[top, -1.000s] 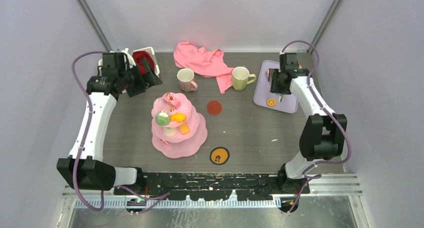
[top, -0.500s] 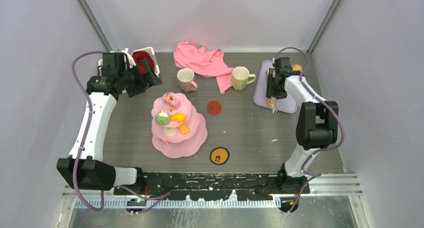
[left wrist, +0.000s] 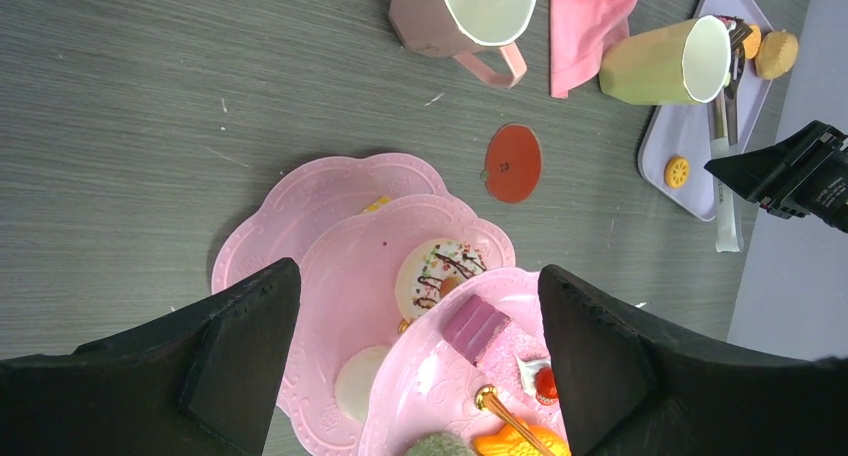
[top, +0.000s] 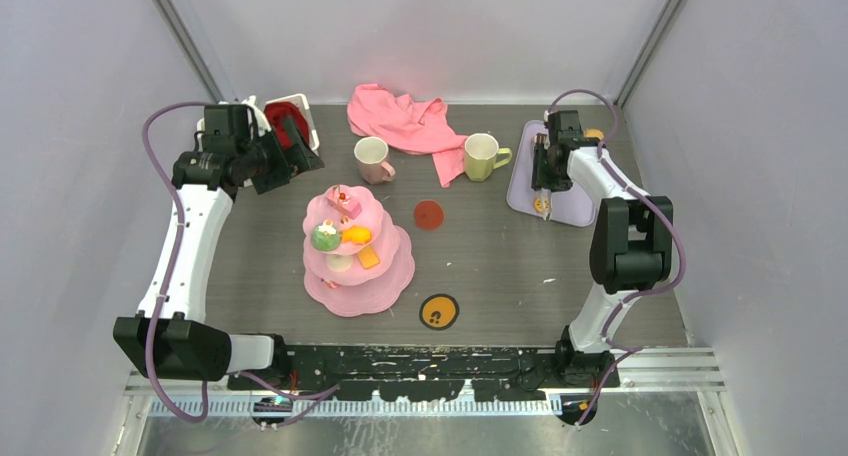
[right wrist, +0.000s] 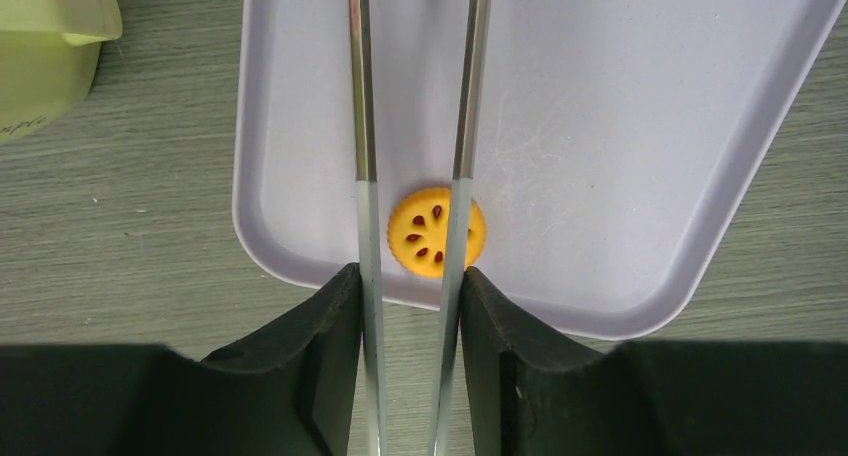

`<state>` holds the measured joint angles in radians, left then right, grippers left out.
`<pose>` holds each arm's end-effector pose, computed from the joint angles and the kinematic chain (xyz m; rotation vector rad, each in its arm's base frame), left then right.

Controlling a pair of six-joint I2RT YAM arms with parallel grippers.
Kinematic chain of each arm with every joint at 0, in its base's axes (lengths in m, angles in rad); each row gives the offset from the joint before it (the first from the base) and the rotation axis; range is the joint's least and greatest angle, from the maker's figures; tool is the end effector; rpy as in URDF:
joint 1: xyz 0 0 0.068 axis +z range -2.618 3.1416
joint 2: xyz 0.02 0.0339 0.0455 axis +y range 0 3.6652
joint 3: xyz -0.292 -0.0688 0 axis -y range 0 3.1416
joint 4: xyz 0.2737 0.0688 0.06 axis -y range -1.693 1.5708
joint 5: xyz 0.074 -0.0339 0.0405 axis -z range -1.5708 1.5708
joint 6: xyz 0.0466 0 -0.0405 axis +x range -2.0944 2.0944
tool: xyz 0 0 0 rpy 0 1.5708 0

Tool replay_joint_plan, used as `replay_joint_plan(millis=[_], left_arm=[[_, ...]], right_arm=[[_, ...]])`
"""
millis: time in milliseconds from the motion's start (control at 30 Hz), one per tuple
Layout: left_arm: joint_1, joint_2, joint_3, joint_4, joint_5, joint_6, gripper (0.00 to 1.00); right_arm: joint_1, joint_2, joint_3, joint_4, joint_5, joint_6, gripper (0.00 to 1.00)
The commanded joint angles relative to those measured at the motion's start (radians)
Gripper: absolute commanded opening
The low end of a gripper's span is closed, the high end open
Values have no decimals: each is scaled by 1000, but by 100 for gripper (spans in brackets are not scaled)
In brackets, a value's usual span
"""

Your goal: Serve the afternoon tea

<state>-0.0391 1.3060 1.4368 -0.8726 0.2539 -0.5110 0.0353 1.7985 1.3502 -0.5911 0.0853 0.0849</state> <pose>0.2942 -0.0232 0.4100 -0.4208 2.3142 -0.5691 0.4195 0.0108 0.2296 0.0949 2.6039 -0.0684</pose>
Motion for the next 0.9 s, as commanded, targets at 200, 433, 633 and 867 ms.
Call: replay_joint_plan(millis=[200, 433, 633, 867], left_arm=[[4, -16, 40, 14, 0, 23, 88], [3, -20, 31, 18, 4, 24, 88], [3, -25, 36, 11, -3, 31, 88], [4, -29, 29, 16, -1, 27, 88]], right_arm=[[-2, -120, -36, 75, -21, 44, 1], [-5, -193, -66, 78, -17, 73, 1], [-12, -268, -58, 75, -46, 105, 1], [-14, -365, -44, 59, -62, 139, 1]])
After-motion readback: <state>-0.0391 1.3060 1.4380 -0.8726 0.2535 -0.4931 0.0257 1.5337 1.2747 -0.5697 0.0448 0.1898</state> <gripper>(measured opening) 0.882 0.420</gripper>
